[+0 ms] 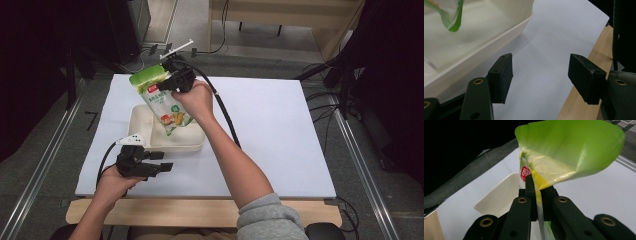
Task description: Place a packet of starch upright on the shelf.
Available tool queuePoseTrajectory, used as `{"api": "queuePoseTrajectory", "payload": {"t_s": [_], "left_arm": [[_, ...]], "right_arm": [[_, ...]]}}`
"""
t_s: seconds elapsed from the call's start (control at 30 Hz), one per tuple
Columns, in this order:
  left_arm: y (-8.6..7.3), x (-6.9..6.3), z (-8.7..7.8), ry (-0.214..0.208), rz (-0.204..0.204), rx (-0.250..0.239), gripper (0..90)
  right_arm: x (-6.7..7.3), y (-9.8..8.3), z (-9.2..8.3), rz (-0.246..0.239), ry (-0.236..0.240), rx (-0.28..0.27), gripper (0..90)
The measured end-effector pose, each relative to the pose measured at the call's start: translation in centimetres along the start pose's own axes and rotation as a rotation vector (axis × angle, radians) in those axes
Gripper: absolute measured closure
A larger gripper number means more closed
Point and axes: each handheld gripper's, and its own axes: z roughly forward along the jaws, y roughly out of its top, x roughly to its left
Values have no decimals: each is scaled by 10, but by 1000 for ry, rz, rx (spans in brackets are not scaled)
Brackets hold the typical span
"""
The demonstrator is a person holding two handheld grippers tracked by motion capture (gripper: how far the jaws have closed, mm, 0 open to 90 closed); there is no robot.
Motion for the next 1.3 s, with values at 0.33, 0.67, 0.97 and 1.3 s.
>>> {"api": "queuePoseTrajectory", "payload": {"t_s": [0.33, 0.67, 0.97, 1.3], "left_arm": [[0, -1, 1, -2, -2, 1, 374], [0, -2, 2, 1, 1, 6, 374], [0, -1, 2, -4, 2, 4, 374], [0, 0, 0, -2, -1, 1, 374]], "right_arm": [[-12, -26, 23, 21, 18, -4, 889], [-29, -52, 20, 21, 27, -26, 887], [-39, -65, 14, 19, 23, -40, 886], [-56, -80, 4, 43, 42, -72, 883]]}}
